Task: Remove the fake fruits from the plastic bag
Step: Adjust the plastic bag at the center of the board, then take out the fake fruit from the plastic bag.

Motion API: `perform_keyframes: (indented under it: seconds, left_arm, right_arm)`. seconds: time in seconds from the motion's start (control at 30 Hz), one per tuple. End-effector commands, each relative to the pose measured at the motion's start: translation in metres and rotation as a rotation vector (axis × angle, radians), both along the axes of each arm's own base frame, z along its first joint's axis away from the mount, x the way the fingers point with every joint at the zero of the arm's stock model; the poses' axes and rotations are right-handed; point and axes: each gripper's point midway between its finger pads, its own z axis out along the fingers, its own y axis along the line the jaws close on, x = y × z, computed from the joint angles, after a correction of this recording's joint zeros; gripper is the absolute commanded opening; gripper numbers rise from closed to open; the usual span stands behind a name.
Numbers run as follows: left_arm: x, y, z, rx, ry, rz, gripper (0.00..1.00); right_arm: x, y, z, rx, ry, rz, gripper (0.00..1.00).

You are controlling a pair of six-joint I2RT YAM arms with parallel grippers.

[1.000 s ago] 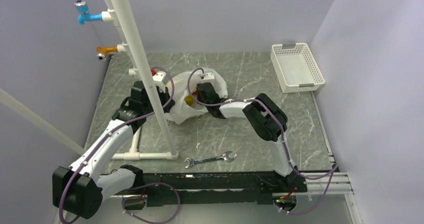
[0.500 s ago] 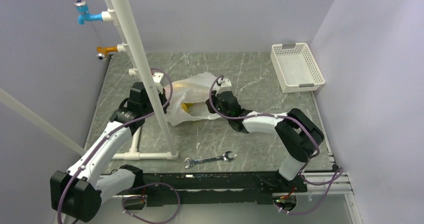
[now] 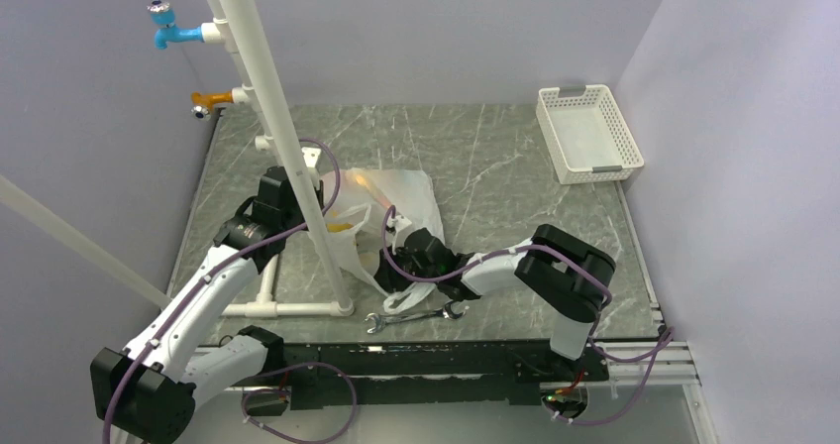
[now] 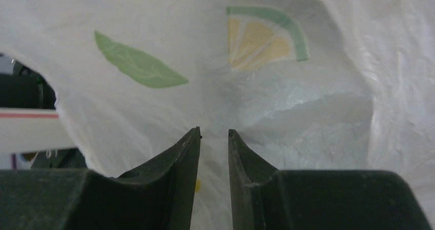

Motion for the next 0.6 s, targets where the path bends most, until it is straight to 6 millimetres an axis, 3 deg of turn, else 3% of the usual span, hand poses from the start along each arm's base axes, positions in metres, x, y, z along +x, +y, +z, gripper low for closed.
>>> perform_keyframes:
  seconds: [0.0, 0.17, 0.27, 0.43, 0.57]
  left_arm:
    - [-0.007, 0.011, 0.001, 0.010, 0.024, 0.067, 0.00]
    - [-0.016, 0.001, 0.008, -0.042, 0.007, 0.008, 0.00]
    - [-0.014, -0.012, 0.015, -0.078, -0.019, -0.059, 0.00]
    - [-0.011, -0.020, 0.017, -0.085, 0.008, -0.088, 0.00]
    - [-0.008, -0.017, 0.015, -0.059, 0.005, -0.085, 0.00]
  right_arm:
    - [-0.016, 0.001, 0.011, 0.047, 0.019, 0.042, 0.32]
    - [0.025, -0.005, 0.036, 0.021, -0.071, -0.083, 0.42]
    - [0.062, -0.001, 0.047, -0.036, -0.133, -0.176, 0.49]
    - [0.100, 0.026, 0.073, 0.022, -0.188, -0.178, 0.64]
    - [0.114, 0.056, 0.074, 0.053, -0.183, -0.139, 0.75]
